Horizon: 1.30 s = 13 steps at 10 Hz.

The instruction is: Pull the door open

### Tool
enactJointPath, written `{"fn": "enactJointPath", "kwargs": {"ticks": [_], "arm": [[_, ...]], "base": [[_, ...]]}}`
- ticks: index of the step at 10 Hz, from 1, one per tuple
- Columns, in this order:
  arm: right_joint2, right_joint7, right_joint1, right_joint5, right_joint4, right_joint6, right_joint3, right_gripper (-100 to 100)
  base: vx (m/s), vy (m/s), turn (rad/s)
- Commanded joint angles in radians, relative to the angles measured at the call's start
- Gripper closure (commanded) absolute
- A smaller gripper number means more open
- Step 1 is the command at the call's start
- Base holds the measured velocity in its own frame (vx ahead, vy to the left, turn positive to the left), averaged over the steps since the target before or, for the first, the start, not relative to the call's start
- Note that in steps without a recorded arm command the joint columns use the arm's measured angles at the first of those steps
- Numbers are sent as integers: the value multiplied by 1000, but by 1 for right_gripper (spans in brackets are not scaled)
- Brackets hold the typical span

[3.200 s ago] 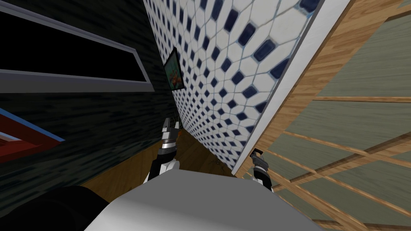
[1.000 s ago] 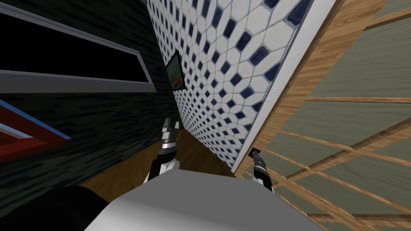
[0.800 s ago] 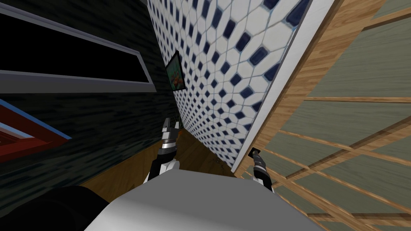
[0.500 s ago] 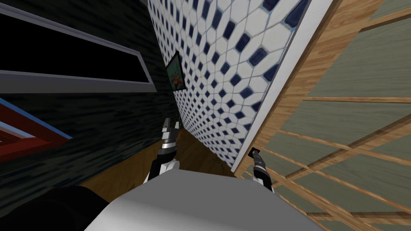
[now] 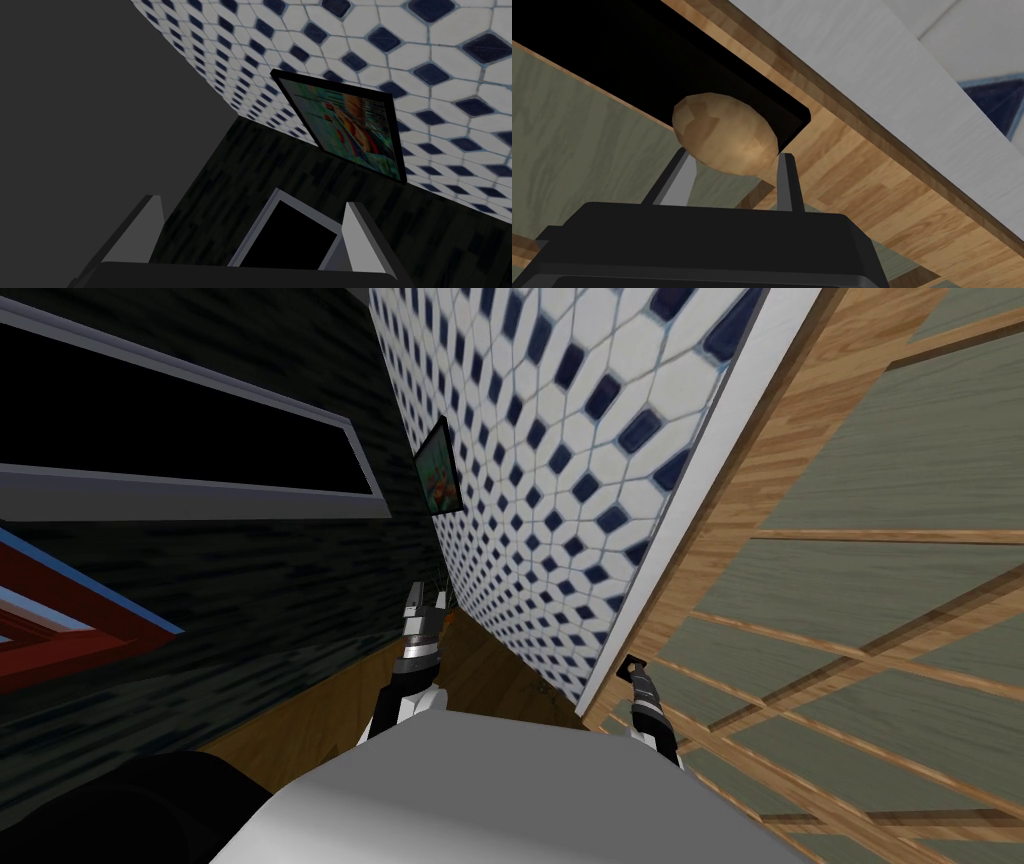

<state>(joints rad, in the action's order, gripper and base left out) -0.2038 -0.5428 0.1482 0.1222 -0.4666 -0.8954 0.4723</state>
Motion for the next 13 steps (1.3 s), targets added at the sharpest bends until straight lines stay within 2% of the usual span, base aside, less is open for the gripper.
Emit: {"fn": "enactJointPath", "kwargs": {"ticks": [1, 3, 4, 5, 7, 8, 10, 11, 13], "arm": [[5, 50, 4, 9, 10, -2, -18, 100], [3, 101, 3, 17, 9, -3, -27, 100], [3, 108, 3, 17, 9, -3, -27, 100], [2, 147, 2, 24, 8, -3, -36, 100], [2, 149, 2, 24, 8, -3, -36, 100], [0, 191, 2, 32, 7, -3, -46, 100], [0, 191, 2, 32, 7, -3, -46, 100], [-1, 233, 1, 40, 6, -3, -55, 100], [-3, 274, 0, 48, 5, -4, -64, 100]], "base": [[-21, -2, 9], [-19, 3, 1], [-19, 0, 1], [-16, -6, 12], [-10, -1, -1], [-12, 0, -3], [-9, -1, 4], [-16, 6, -1], [-22, -1, 6]]}}
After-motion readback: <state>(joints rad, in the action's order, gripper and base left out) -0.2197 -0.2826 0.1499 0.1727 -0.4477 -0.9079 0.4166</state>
